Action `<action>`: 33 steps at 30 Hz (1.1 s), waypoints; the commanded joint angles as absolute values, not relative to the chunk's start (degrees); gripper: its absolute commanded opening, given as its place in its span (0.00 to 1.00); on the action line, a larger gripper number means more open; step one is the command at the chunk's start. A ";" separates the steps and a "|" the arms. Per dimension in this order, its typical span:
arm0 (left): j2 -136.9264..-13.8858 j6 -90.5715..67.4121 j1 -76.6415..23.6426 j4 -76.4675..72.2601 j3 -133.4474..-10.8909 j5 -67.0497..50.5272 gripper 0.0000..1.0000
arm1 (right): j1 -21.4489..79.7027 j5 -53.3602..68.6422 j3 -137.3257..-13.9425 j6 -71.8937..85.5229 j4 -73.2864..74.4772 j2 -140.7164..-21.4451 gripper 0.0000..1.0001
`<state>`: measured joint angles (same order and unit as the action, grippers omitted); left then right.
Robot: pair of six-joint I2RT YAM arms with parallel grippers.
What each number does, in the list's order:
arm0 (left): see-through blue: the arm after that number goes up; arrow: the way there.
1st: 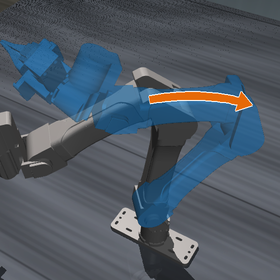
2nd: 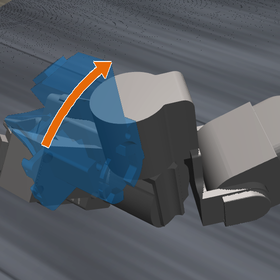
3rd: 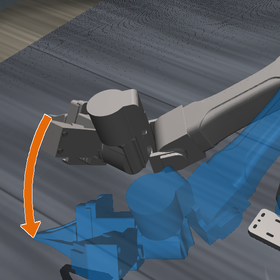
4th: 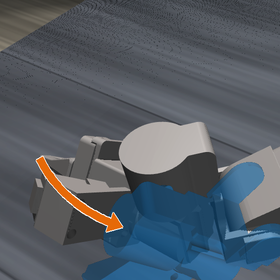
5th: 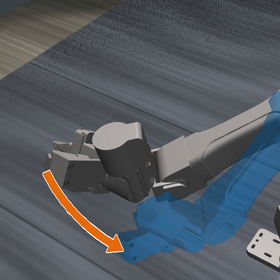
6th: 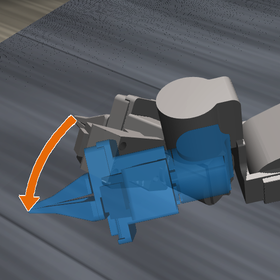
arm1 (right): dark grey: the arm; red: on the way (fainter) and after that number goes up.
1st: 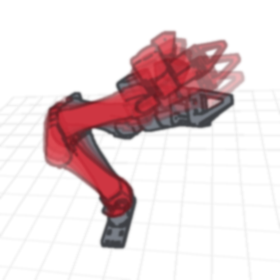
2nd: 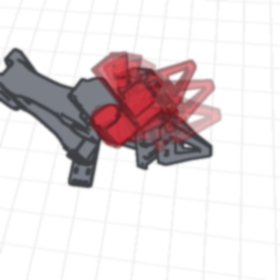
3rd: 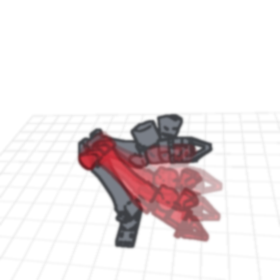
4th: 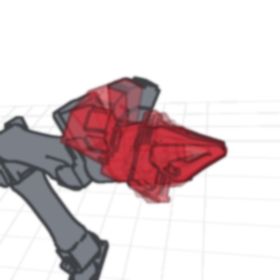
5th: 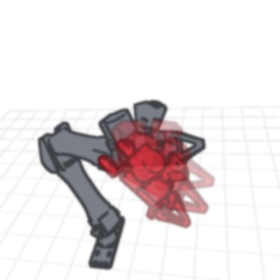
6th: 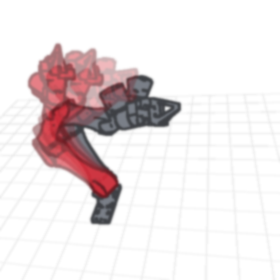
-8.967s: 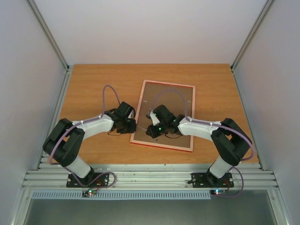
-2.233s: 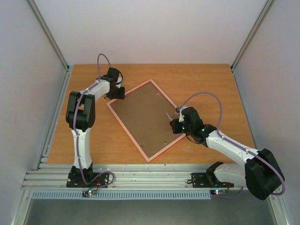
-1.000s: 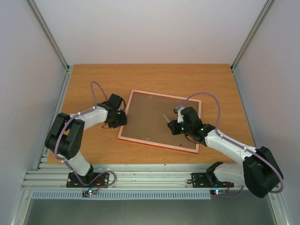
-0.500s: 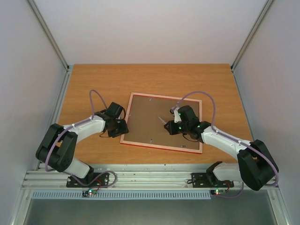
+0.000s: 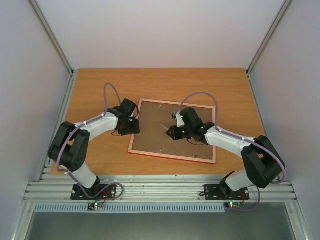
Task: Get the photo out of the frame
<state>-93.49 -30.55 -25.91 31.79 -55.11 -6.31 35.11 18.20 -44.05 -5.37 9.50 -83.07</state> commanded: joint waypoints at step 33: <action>-90.75 -35.72 -28.99 28.09 -47.44 -8.94 0.12 | 38.45 22.45 -49.88 -5.28 10.90 -88.93 0.01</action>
<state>-92.51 -30.83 -27.81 28.42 -50.33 -5.93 37.08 21.41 -46.28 -5.37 10.02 -87.13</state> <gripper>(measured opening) 0.173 0.150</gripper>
